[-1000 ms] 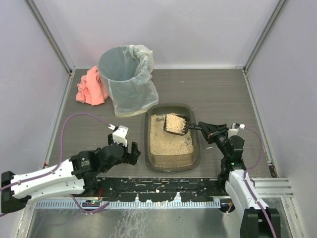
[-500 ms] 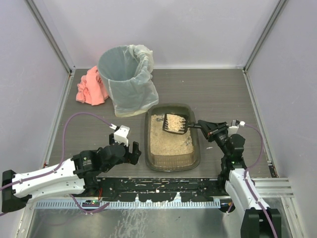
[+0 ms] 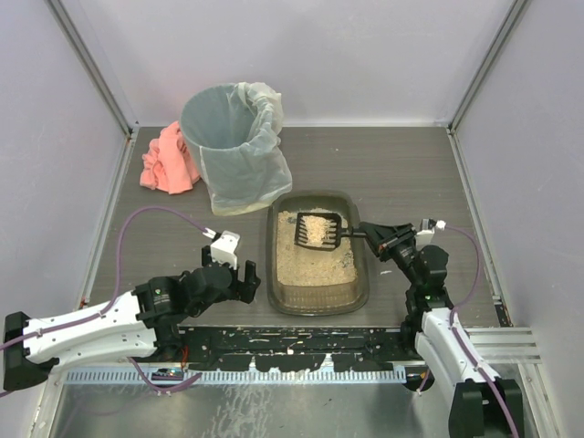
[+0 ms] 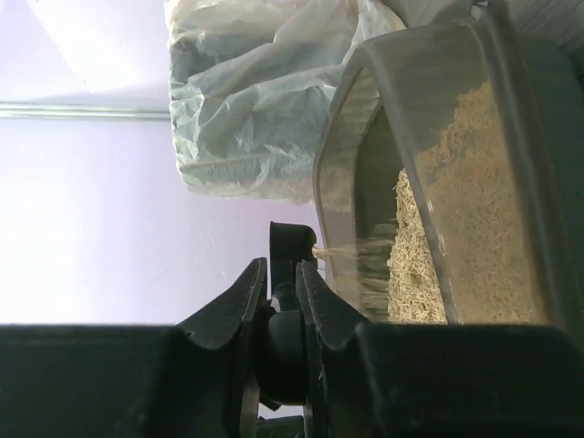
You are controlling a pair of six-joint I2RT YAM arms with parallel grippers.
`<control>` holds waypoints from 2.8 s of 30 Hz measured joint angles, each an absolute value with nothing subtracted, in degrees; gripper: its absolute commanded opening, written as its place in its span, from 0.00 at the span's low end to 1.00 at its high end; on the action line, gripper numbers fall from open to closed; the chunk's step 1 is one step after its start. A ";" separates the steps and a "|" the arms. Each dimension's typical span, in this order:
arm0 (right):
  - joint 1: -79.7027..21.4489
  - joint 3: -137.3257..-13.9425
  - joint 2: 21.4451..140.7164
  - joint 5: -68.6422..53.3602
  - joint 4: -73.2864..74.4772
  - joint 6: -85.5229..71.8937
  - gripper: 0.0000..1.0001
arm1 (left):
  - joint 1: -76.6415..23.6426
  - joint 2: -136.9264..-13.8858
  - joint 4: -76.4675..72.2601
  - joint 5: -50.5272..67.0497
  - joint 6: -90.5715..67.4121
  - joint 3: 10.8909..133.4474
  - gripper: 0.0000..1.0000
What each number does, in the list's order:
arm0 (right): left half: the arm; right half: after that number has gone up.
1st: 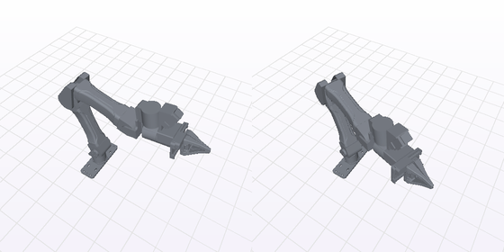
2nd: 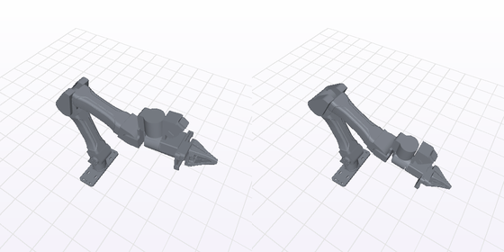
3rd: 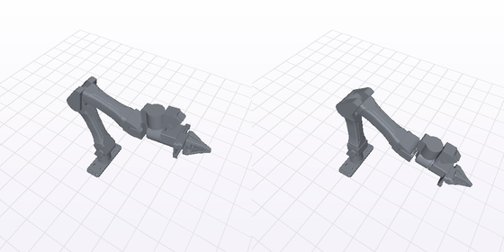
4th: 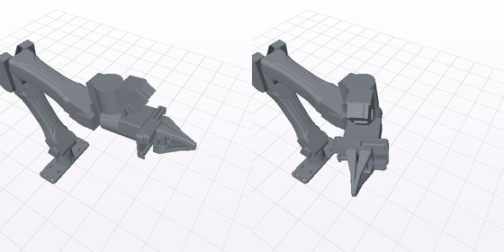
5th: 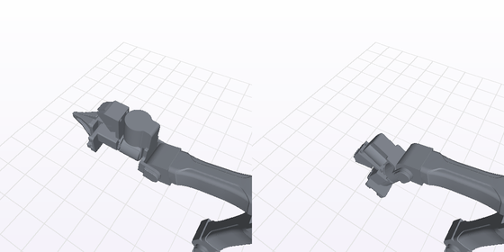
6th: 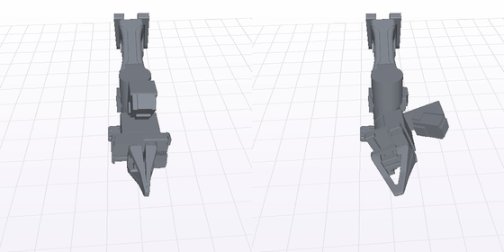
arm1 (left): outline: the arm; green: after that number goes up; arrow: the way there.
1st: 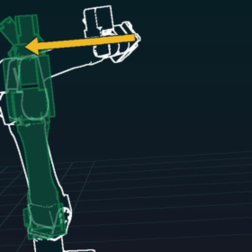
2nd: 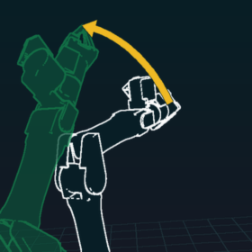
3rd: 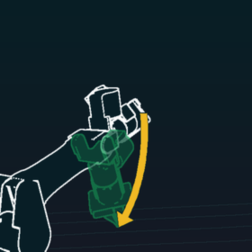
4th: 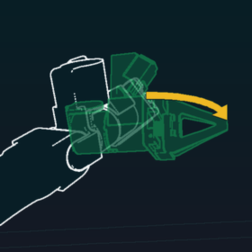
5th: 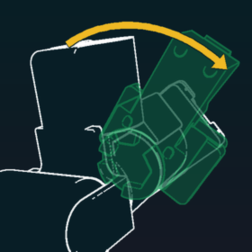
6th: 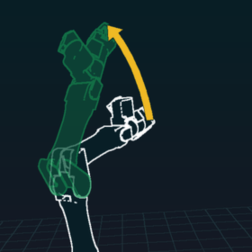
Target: Clean the litter box
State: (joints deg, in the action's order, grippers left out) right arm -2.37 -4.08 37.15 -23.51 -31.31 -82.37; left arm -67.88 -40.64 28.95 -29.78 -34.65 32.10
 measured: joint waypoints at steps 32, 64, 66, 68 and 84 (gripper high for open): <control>-1.06 -7.07 41.01 -23.90 -33.01 -79.46 0.01 | -67.88 -41.78 27.90 -29.74 -34.89 32.14 0.84; -30.61 -48.51 67.72 10.98 12.16 -39.31 0.01 | -56.31 -58.08 17.78 -22.92 -35.11 37.30 0.67; -32.10 -49.32 69.97 12.49 12.27 -38.98 0.01 | -55.92 -60.77 16.27 -21.37 -34.87 37.95 0.63; -33.67 -50.17 71.79 14.26 12.05 -38.94 0.01 | -55.72 -62.78 15.31 -20.12 -34.59 38.28 0.60; -39.59 -44.93 74.76 14.79 1.61 -45.17 0.01 | -55.51 -69.65 9.76 -14.96 -33.28 39.11 0.25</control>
